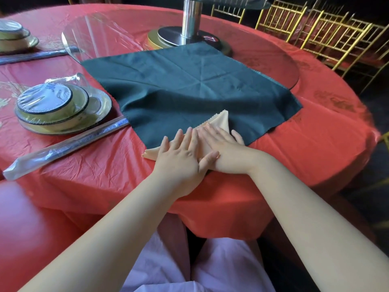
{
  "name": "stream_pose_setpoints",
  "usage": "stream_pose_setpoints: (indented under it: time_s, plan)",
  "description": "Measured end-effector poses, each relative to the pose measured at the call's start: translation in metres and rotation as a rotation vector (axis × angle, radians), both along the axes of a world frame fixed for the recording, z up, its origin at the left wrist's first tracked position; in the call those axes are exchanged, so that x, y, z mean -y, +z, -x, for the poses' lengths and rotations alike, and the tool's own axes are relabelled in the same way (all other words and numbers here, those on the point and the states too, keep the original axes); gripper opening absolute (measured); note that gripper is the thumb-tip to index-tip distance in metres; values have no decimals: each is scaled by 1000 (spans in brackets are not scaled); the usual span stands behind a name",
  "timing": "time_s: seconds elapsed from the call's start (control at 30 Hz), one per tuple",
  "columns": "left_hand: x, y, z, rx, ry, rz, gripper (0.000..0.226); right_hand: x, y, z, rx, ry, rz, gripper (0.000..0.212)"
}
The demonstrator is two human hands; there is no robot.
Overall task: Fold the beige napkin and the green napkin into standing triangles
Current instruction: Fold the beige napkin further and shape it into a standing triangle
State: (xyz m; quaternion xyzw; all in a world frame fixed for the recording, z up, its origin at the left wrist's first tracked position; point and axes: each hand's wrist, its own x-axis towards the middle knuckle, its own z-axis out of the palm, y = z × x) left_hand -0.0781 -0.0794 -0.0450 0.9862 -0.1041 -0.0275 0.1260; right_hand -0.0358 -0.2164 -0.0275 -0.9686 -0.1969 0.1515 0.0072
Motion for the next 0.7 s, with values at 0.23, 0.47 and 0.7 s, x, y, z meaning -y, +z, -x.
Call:
stream_pose_setpoints:
  time_s: [0.23,0.47,0.7]
  plan:
    - [-11,-4,4,-2,-59,-66,87,24,6,-34,-83,-75,-128,64]
    - [-14,-2,0,3,-119,-63,74,37,-11,-45,70,-107,-42,57]
    - [-19,7,-7,-30,-176,-103,69,38,-1,-8,155,-60,-569,56]
